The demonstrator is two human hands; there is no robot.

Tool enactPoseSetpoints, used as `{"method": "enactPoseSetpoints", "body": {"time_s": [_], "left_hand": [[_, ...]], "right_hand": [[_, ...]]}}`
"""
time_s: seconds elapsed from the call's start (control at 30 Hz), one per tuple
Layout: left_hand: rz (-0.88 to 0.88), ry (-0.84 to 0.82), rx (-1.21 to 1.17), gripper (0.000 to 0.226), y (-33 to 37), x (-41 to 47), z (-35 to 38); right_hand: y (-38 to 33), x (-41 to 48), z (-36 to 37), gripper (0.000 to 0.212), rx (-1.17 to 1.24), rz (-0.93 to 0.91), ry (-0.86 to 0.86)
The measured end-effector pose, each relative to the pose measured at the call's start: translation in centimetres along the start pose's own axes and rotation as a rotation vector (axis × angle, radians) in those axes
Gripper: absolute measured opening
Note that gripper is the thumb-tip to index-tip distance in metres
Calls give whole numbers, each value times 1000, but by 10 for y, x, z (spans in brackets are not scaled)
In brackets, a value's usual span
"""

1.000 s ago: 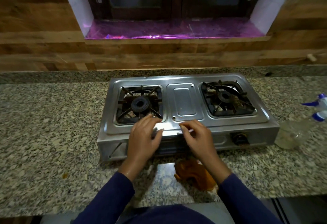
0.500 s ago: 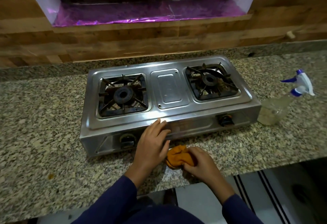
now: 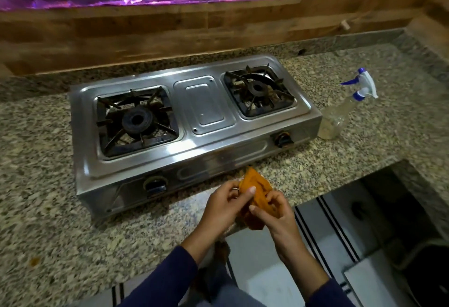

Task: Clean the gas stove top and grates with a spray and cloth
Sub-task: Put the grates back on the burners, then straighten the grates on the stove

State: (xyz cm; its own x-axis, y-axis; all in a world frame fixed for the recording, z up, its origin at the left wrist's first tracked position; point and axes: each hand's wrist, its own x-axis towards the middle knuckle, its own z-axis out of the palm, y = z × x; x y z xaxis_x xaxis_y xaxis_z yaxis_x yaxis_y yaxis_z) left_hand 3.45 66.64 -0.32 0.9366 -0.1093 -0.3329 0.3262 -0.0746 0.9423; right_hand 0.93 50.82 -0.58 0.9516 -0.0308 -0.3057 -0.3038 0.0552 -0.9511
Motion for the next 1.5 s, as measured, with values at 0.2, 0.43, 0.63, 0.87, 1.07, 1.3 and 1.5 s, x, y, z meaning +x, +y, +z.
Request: {"method": "enactPoseSetpoints", "body": {"time_s": [0.2, 0.43, 0.63, 0.87, 1.07, 1.3, 1.5], "left_hand": [[130, 31, -12, 29, -1, 18, 25], [87, -264, 61, 44, 45, 48, 76], [-12, -438, -31, 71, 67, 94, 143], [-24, -180, -122, 44, 81, 143, 207], [4, 51, -225, 30, 92, 177, 241], [-5, 136, -42, 74, 91, 196, 259], [-43, -42, -18, 68, 114, 224, 295]], "right_hand": [[-13, -2, -27, 14, -1, -160, 182], [-62, 10, -92, 7, -79, -376, 217], [-83, 55, -167, 12, -24, -325, 314], [-90, 154, -237, 15, -75, -4, 272], [-111, 246, -259, 61, -323, -88, 313], [-121, 284, -271, 54, -479, -219, 125], [-107, 249, -324, 16, -141, -228, 529]]}}
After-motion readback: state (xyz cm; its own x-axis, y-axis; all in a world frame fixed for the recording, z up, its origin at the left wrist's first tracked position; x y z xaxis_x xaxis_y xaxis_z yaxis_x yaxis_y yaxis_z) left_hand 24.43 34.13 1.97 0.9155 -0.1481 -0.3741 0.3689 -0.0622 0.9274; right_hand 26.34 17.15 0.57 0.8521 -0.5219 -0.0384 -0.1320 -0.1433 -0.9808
